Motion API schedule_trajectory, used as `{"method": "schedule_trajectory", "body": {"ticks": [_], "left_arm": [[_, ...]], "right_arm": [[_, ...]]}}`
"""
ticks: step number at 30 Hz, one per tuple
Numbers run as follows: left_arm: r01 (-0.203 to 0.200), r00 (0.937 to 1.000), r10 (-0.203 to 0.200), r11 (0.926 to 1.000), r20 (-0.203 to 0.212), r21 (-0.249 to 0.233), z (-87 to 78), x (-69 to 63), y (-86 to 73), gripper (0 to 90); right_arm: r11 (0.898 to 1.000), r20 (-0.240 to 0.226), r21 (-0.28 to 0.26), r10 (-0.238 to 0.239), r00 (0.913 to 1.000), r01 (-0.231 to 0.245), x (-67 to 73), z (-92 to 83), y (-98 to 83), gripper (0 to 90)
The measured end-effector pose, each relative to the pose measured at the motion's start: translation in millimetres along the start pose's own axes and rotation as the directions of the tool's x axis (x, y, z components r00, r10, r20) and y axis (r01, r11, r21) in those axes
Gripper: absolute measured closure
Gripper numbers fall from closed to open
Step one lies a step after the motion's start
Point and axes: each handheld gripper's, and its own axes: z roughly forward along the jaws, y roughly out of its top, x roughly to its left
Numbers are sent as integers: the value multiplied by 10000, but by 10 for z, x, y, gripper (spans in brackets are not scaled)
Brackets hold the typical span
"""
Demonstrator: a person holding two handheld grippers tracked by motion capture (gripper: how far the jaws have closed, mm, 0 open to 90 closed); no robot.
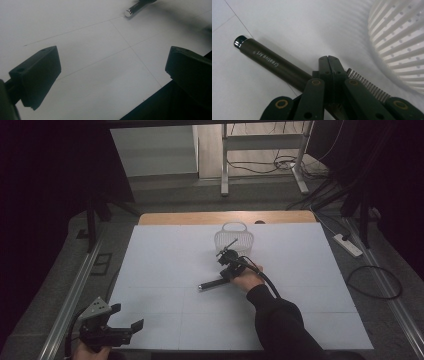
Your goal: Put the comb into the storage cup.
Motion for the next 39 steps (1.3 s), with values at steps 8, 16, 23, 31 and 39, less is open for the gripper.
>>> {"method": "schedule_trajectory", "body": {"ticks": [8,16,23,31,39], "left_arm": [[-16,10000,16,10000,-25,12,2,-3,0,9],[-24,10000,24,10000,-33,34,5,-6,3,9],[-28,10000,28,10000,-53,56,7,-8,5,9],[-40,10000,40,10000,-63,63,8,-10,5,9],[-54,10000,54,10000,-73,78,9,-11,6,9]], "right_arm": [[9998,-22,146,-116,9999,116,31,-15,-76,893],[9997,-41,214,-153,9999,154,66,-91,-206,893],[9993,-137,309,-228,9996,232,138,-135,-287,893],[9987,-309,386,-320,9990,332,233,-166,-369,893],[9977,-566,478,-454,9974,481,369,-195,-448,892]]}}
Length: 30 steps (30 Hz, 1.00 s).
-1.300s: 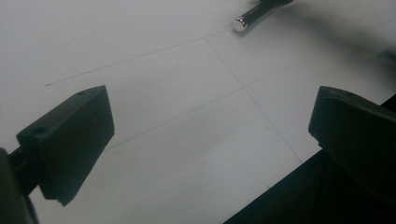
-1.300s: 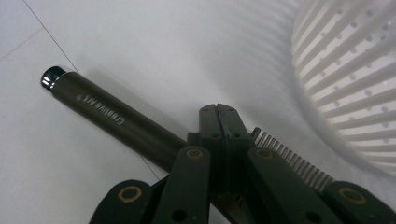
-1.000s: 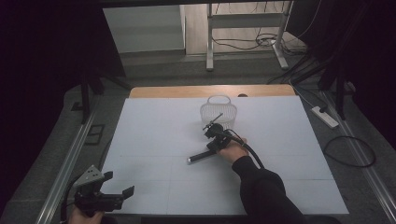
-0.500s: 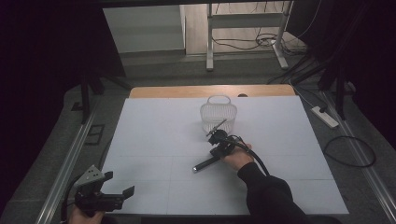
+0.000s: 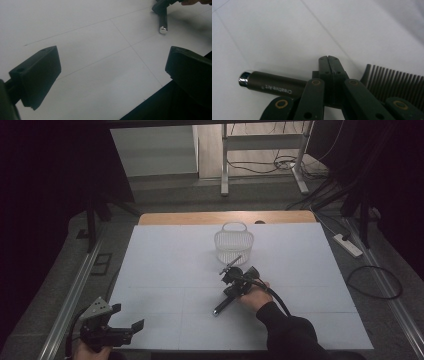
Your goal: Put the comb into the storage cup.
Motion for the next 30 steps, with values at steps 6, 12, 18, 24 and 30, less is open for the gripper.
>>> {"method": "schedule_trajectory", "body": {"ticks": [6,12,18,24,30], "left_arm": [[-13,10000,13,10000,-13,31,3,-3,2,9],[-22,10000,22,10000,-24,49,6,-7,4,9],[-26,10000,26,10000,-33,55,6,-8,5,10],[-20,10000,20,10000,-43,60,8,-8,5,10],[-25,10000,25,10000,-51,75,9,-9,6,10]], "right_arm": [[9999,-57,133,-71,10000,72,90,-41,-88,893],[9994,-247,276,-219,9995,226,190,-89,-191,893],[9985,-449,360,-385,9982,401,280,-146,-310,893],[9984,-493,433,-349,9982,370,272,-245,-468,892],[9989,-391,454,-55,9992,72,173,-354,-650,892]]}}
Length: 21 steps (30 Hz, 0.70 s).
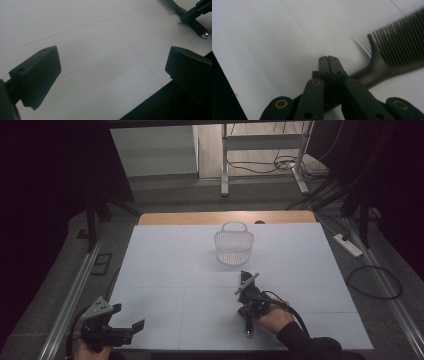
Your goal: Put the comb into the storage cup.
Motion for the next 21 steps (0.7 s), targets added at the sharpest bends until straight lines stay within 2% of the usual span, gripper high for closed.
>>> {"method": "schedule_trajectory", "body": {"ticks": [13,21], "left_arm": [[6,10000,-6,10000,-30,27,4,-3,3,10],[10,10000,-10,10000,-25,30,5,-2,4,10]], "right_arm": [[9970,178,-81,773,9968,-772,-280,-197,-348,892],[9934,527,-114,1147,9920,-1143,-450,-293,-500,891]]}}
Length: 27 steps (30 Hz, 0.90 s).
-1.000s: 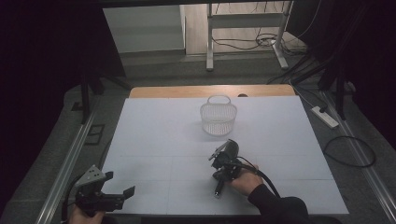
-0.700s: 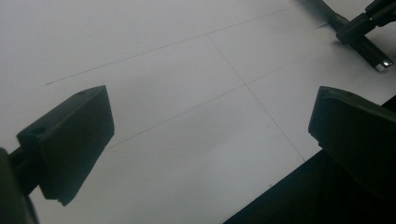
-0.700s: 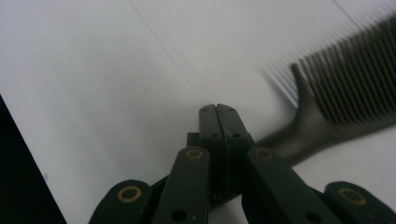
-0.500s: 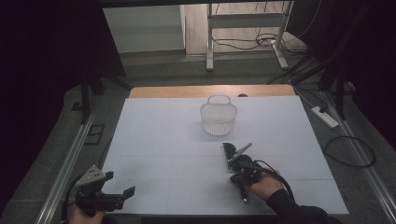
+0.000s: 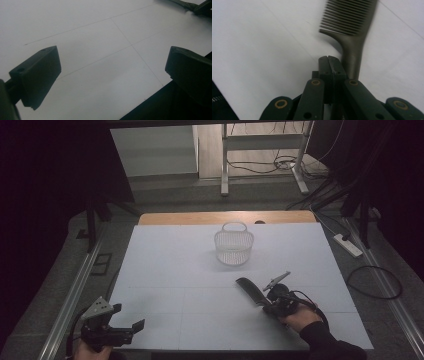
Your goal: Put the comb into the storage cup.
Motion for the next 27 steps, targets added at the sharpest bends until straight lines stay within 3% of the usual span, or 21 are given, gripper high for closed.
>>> {"method": "schedule_trajectory", "body": {"ticks": [6,13,20,27], "left_arm": [[1,10000,-1,10000,-12,12,1,-1,1,10],[3,10000,-3,10000,-12,-7,-2,-1,-2,11],[-23,10000,23,10000,-67,34,0,-6,-1,11],[-14,9999,16,9999,-152,129,12,-11,6,10]], "right_arm": [[9995,64,-63,315,9995,-315,-128,-55,-86,891],[9988,-45,-479,94,9999,-96,-70,-121,-71,861],[9933,305,-1119,-243,9992,275,9,-256,-78,695],[9893,664,-1433,-179,9976,272,-14,-347,-124,474]]}}
